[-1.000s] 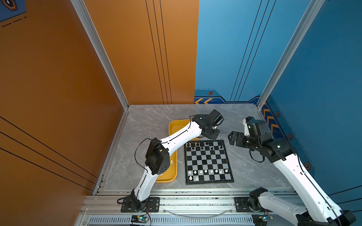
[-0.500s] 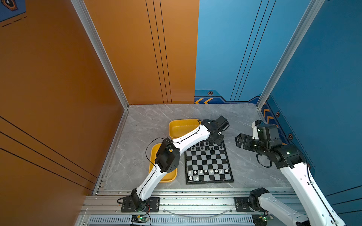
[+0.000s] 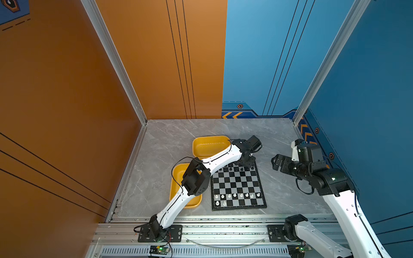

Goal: Set up the chess pieces on the board
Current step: 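Lower the black piece beside the corner piece and open the left gripper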

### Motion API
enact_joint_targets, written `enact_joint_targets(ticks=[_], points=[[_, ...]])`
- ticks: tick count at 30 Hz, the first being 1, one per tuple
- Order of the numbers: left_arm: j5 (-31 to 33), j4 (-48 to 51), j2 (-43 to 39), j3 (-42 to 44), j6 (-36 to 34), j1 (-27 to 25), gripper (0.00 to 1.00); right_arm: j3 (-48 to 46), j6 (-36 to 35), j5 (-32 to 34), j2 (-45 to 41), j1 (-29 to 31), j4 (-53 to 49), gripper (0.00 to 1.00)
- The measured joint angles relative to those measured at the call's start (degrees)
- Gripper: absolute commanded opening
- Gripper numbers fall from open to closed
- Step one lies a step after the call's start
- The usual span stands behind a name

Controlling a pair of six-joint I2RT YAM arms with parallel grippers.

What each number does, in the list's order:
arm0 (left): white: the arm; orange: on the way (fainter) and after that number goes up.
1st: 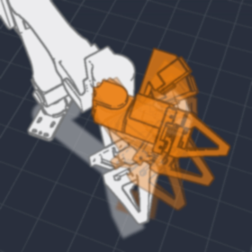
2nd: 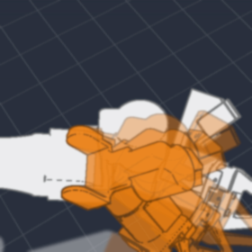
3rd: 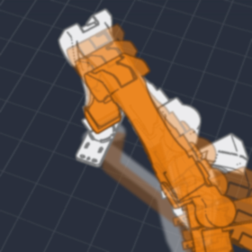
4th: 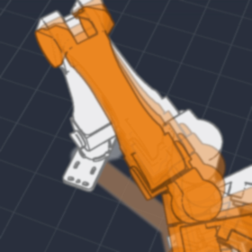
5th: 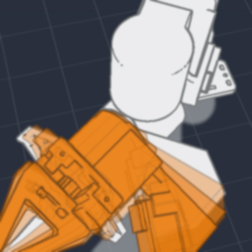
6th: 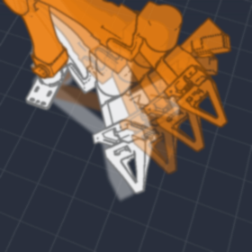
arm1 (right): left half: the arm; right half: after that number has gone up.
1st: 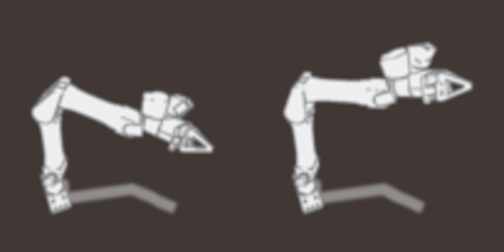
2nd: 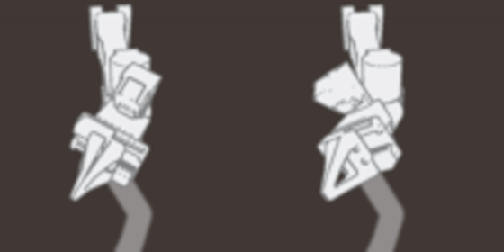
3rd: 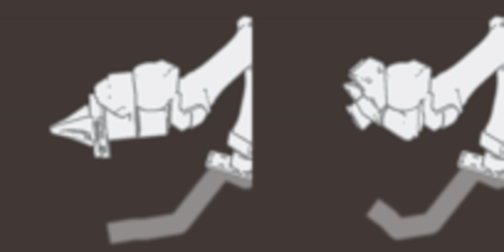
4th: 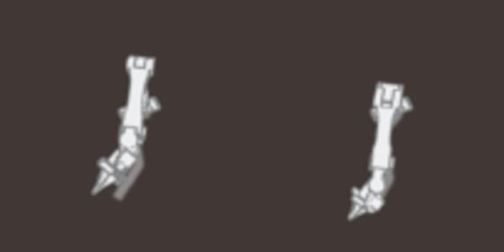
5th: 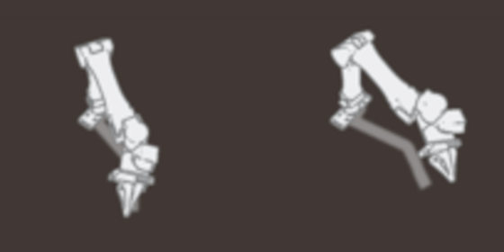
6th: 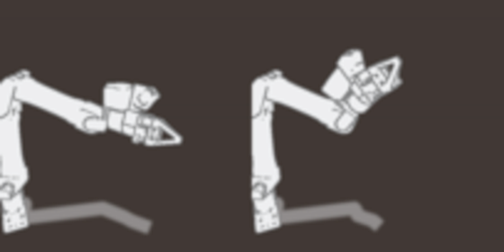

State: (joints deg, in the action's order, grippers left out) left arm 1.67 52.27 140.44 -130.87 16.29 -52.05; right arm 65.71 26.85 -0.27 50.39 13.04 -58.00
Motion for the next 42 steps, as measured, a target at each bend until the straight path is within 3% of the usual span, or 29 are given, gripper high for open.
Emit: enact_joint_targets(ticks=[22, 42], points=[[-0.46, -0.11, 2.1, -2.56, 0.02, 1.01, 0.01, -2.08, -0.37, -1.55, -2.32, -3.74, -0.92, 1.0], [-0.39, -0.09, 2.1, -3.65, -0.52, 1.01, 0.4, -2.36, -0.48, -2.62, -2.51, -4.44, -1.22, 1.0]])
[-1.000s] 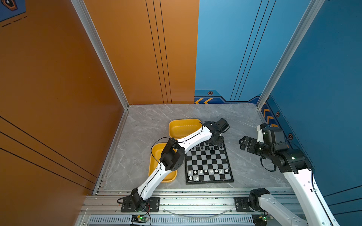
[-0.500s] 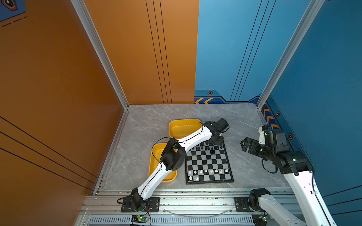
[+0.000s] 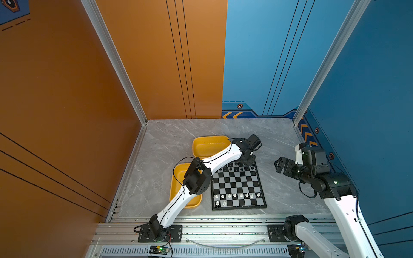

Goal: Set up the chess pieces on the board
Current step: 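Lower the black piece beside the corner piece and open the left gripper, then withdraw the left arm toward the white-piece tray while the right arm returns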

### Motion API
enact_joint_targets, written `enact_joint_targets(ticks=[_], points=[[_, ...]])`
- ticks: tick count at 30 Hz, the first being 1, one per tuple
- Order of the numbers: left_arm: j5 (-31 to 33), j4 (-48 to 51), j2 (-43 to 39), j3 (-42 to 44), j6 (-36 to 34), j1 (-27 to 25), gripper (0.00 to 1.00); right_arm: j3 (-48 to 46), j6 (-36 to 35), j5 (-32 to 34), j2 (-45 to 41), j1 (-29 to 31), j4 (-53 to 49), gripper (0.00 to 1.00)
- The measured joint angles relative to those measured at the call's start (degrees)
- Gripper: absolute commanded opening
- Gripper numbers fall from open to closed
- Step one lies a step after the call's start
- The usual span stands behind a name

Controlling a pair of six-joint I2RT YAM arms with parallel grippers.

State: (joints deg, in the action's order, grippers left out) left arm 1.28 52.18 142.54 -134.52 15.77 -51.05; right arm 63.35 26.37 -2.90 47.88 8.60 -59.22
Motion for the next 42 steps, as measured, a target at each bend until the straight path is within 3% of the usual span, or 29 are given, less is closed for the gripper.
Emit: enact_joint_targets(ticks=[5, 10, 18, 24, 31, 34, 38, 42], points=[[0.79, 0.0, -0.37, -0.96, -0.55, 0.0, 0.5, 0.0, 0.0, -0.02, 0.33, -0.04, 0.02, 1.0], [2.89, 0.13, -3.13, -1.03, -1.46, 0.11, 0.53, 0.13, -0.44, -0.37, 1.7, -0.04, 0.07, 1.0], [7.82, -0.37, -17.18, 4.46, -2.91, 2.23, 0.58, 3.26, -0.61, -1.2, 8.94, 4.59, 2.12, 1.0], [12.28, -3.54, -36.06, 25.31, -1.73, 7.3, 0.57, 8.79, -0.63, 0.11, 20.33, 14.08, 6.14, 1.0], [13.6, -6.95, -57.02, 56.19, 6.45, 16.5, 0.55, 18.86, -1.03, 0.07, 36.13, 21.46, 9.88, 0.99], [14.14, -7.06, -64.96, 66.86, 10.38, 17.88, 0.55, 24.79, -1.44, -0.37, 42.6, 24.33, 10.51, 0.98], [14.19, -7.39, -73.24, 77.66, 15.21, 18.14, 0.56, 33.75, -2.16, -1.46, 51.19, 27.74, 10.82, 0.96], [13.9, -8.24, -75.58, 83.62, 17.55, 19.96, 0.56, 41.33, -2.6, -2.78, 57.9, 29.92, 10.21, 0.95]])
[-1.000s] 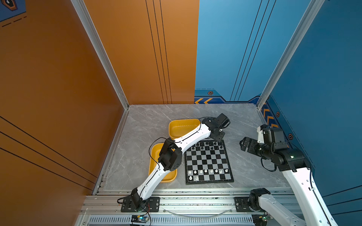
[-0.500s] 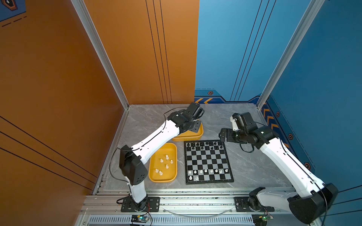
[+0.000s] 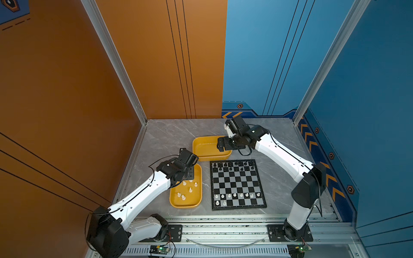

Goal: Set up the chess pieces on the board
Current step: 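Withdraw the left arm toward the white-piece tray while the right arm returns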

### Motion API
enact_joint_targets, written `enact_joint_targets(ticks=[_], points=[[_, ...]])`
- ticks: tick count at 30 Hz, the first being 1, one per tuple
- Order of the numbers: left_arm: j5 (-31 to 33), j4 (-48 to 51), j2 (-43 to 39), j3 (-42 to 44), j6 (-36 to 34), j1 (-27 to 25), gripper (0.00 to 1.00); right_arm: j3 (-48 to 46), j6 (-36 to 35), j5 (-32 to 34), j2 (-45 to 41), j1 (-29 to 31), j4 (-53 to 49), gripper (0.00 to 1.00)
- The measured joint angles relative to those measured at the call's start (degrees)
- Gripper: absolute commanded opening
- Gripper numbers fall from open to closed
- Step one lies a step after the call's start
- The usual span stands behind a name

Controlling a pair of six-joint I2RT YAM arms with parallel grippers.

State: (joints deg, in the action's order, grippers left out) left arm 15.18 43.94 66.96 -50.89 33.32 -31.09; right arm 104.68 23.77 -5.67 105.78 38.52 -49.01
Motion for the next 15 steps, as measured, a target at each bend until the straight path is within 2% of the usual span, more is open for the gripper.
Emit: enact_joint_targets(ticks=[7, 15], points=[[-3.5, -4.98, 3.15, 3.15, 0.26, 4.92, 0.55, 7.67, -0.44, -1.29, 5.25, 1.29, -1.62, 0.95], [-7.39, -8.33, 10.4, 1.66, -1.31, 5.25, 0.52, 8.39, -0.42, -1.36, 5.33, 0.61, -2.4, 0.95]])
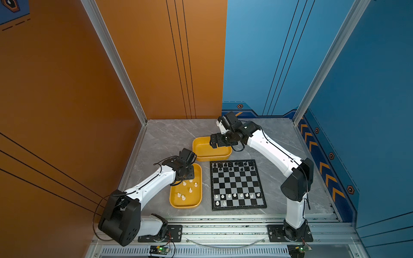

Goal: Set up the chess pieces on the board
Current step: 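Withdraw the left arm toward the white-piece tray while the right arm returns, then descend the left gripper into the tray and close on a white piece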

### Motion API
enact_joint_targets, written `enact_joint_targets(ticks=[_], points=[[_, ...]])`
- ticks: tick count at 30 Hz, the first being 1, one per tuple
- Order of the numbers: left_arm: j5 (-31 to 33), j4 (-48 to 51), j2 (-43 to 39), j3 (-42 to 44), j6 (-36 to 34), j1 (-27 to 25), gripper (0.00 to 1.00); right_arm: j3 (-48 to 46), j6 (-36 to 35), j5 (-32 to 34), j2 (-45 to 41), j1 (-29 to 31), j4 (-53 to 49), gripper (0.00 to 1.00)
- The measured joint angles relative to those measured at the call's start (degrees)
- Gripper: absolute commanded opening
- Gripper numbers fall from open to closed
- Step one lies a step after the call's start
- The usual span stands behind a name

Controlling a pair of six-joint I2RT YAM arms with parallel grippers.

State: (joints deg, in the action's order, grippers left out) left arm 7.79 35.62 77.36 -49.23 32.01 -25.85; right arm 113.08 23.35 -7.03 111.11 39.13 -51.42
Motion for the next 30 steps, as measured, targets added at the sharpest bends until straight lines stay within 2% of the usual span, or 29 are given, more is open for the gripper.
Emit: enact_joint_targets(ticks=[17, 26, 30], points=[[-1.22, -1.62, 6.47, -0.37, -2.71, -0.85, 0.37, -11.58, 0.04, 2.75, -9.01, -1.44, -0.42, 0.95], [-1.9, -1.75, 8.92, -1.97, -4.15, -1.33, 0.22, -15.15, 0.26, 3.98, -11.23, -2.05, -0.37, 0.94], [-1.92, -1.75, 9.01, -1.99, -4.37, -1.84, 0.22, -17.07, 0.48, 4.28, -13.03, -2.19, -0.37, 0.94]])
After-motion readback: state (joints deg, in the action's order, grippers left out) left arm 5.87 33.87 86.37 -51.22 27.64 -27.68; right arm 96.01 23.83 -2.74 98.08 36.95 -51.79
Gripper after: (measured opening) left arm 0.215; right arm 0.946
